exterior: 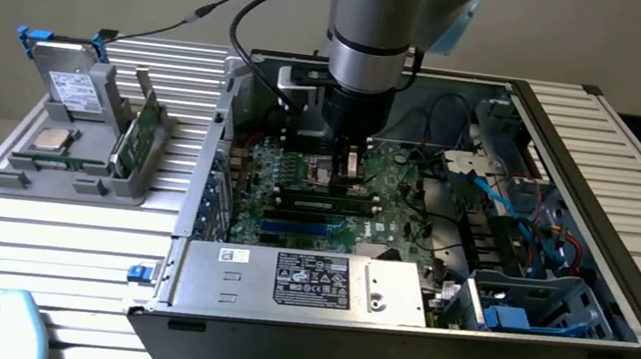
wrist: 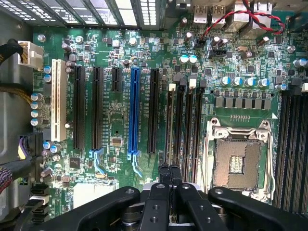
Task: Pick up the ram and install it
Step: 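Press down the ram until it locks into place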
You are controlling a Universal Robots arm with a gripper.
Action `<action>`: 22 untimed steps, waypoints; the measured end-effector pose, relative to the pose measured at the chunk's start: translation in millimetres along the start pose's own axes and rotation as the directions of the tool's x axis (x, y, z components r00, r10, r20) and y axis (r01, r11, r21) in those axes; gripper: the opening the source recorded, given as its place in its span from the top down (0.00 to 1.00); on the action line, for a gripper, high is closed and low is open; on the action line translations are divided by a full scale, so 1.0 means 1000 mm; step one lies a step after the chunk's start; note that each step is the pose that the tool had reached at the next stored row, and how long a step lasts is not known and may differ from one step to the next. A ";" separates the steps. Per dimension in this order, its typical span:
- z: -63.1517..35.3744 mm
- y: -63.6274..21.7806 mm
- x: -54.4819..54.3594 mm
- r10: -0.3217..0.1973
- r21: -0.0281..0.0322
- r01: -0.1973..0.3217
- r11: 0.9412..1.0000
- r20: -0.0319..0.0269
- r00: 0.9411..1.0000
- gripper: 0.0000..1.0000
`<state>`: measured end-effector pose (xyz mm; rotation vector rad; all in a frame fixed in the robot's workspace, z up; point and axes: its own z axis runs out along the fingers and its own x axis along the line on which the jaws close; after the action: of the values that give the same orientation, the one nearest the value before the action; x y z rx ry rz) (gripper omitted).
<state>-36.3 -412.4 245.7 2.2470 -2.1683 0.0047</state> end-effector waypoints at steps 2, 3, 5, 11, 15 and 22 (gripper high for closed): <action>0.0000 0.0000 0.000 0.000 0.000 0.000 1.000 0.000 1.000 0.89; 0.0000 0.0000 0.000 0.000 0.000 0.000 1.000 0.000 1.000 0.89; 0.0000 0.0000 0.000 0.000 0.000 0.000 1.000 0.000 1.000 0.89; 0.0006 0.0000 0.000 0.060 -0.001 -0.060 0.998 0.003 0.998 0.89; 0.0012 0.0000 0.000 0.129 -0.002 -0.129 0.992 0.004 0.992 0.89; 0.0029 0.0000 0.000 0.254 -0.004 -0.254 0.967 0.005 0.967 0.89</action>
<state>-36.3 -412.4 242.9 1.9523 -2.4394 -0.0017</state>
